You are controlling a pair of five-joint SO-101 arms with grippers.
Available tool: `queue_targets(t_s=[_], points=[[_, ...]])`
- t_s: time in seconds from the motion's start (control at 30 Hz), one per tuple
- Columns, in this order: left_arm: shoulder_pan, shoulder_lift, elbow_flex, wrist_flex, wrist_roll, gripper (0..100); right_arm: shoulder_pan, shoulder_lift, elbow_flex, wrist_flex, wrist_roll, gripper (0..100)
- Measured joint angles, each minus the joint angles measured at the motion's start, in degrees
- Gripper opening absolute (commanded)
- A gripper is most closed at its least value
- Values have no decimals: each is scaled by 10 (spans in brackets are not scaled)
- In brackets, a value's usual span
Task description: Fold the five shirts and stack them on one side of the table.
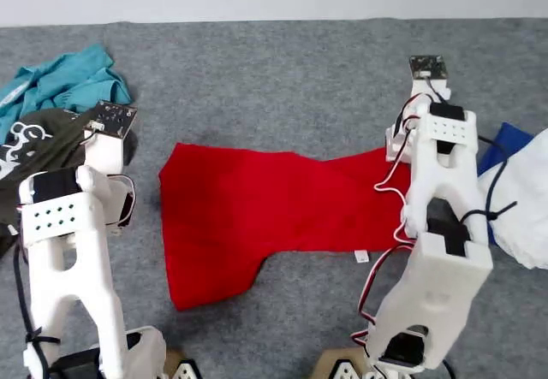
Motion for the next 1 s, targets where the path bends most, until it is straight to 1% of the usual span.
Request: queue_targets(t_s=[0.07,0.2,0.3,0.43,0.73,0.9,1.0], points=[[0,0,0,0,0,17,0,20,-23,1,0,39],[0,0,0,0,0,17,-2,41,-80,34,0,161],[0,0,9,0,0,17,-2,47,-126,69,0,190],[0,0,19,0,0,17,-2,47,-164,105,0,190],[0,0,21,0,0,17,-2,47,-219,233,0,178],[0,0,21,-1,0,16,-2,47,-222,248,13,55],[14,0,21,-25,0,16,-2,47,-222,236,33,25]])
